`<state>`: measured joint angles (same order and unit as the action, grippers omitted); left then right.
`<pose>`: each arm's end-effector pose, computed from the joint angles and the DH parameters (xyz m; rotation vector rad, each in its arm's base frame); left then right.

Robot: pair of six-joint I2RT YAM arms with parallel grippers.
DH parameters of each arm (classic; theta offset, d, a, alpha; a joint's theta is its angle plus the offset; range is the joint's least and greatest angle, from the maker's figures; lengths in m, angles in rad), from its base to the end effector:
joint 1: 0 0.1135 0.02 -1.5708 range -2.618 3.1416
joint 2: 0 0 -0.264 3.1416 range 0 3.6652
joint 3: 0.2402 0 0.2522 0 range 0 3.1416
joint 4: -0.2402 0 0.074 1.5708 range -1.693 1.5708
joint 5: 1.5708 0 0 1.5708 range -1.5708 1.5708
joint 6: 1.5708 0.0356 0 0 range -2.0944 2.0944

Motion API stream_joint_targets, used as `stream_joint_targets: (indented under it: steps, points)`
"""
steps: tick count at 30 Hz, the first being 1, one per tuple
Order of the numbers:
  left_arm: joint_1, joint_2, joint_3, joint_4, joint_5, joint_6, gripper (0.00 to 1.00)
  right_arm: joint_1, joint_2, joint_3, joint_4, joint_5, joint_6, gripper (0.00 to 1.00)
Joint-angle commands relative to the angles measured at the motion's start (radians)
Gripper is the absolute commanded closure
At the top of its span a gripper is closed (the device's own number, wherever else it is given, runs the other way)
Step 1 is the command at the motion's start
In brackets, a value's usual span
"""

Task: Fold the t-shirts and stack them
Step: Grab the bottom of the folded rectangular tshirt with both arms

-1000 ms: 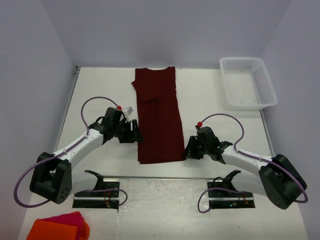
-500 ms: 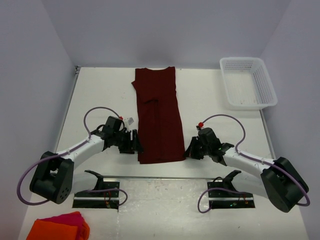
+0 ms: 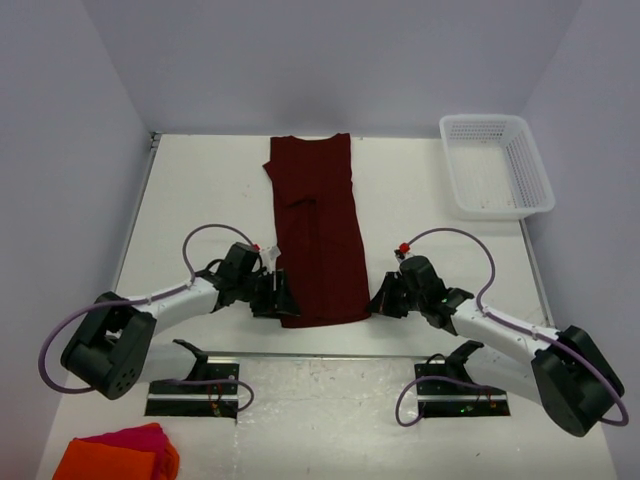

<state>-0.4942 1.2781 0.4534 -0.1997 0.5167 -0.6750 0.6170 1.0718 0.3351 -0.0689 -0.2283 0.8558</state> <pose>0.1754 -0.1145 0.1374 -0.0460 2.7888 -1.0431 0.1509 0.1169 0.1468 0.1885 2.5669 0.9133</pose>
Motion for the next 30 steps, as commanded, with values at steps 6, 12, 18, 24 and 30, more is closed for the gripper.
stream_joint_targets:
  steps: [6, 12, 18, 24, 30]
  points:
    - [-0.024, 0.047, -0.068, 0.083, -0.043, -0.055, 0.44, 0.007, -0.042, -0.016, -0.014, 0.004, 0.006, 1.00]
    - [-0.024, 0.001, -0.093, 0.063, -0.040, -0.069, 0.54, 0.006, -0.033, -0.021, 0.000, -0.003, 0.008, 1.00]
    - [-0.024, -0.052, -0.096, -0.004, -0.081, -0.080, 0.53, 0.007, -0.035, -0.021, 0.001, -0.006, 0.009, 1.00]
    - [-0.024, -0.066, -0.105, -0.043, -0.141, -0.087, 0.51, 0.007, -0.042, -0.018, -0.008, -0.008, 0.003, 1.00]
    - [-0.024, -0.076, -0.110, -0.095, -0.225, -0.078, 0.50, 0.007, -0.064, -0.010, -0.034, -0.002, -0.008, 1.00]
